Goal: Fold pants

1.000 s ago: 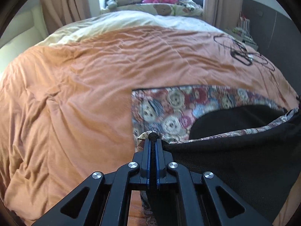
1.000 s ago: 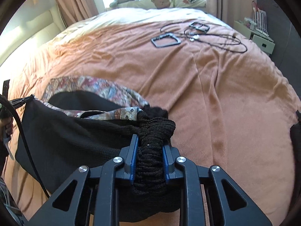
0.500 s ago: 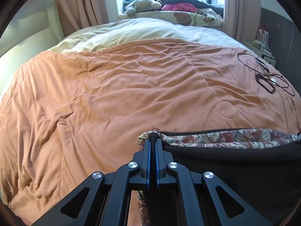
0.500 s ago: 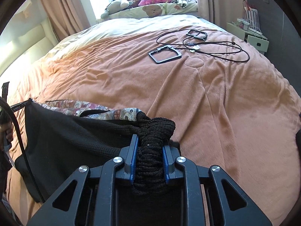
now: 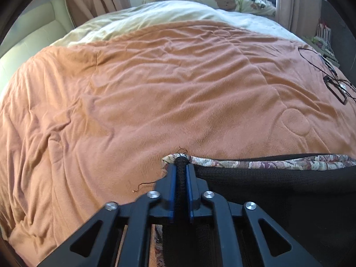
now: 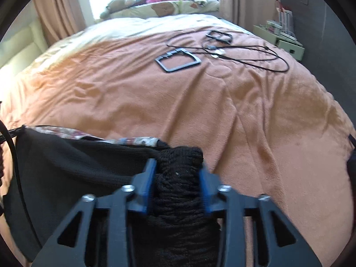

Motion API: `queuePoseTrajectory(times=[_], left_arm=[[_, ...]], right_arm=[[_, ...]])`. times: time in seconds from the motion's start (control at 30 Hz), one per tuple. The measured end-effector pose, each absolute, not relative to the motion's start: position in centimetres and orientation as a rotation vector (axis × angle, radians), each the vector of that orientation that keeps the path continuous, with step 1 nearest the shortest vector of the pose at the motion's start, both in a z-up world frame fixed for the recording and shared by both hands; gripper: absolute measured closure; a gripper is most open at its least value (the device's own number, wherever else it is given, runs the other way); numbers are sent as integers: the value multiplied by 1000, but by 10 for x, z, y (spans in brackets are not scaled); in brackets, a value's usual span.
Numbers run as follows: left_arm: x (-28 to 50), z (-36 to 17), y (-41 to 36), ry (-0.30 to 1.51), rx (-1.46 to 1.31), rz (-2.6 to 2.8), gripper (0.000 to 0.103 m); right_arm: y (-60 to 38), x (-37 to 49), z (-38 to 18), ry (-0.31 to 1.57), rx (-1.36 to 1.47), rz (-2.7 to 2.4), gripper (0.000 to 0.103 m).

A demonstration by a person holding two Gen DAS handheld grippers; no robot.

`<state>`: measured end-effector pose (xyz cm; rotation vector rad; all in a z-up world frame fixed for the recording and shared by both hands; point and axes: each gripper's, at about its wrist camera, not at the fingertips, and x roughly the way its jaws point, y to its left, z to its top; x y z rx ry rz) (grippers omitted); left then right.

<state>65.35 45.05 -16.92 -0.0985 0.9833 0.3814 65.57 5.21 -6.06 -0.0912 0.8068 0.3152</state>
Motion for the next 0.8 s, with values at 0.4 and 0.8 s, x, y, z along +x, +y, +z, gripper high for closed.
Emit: queuePoseTrajectory(times=[0.4,0.8], left_arm=[[593,-141,449,955,-130,380,54],[501,-131,428,950,-237,365,54]], right_arm=[[17,621,-38,762,-8,419,26],[-34,572,-33,779,84,467,26]])
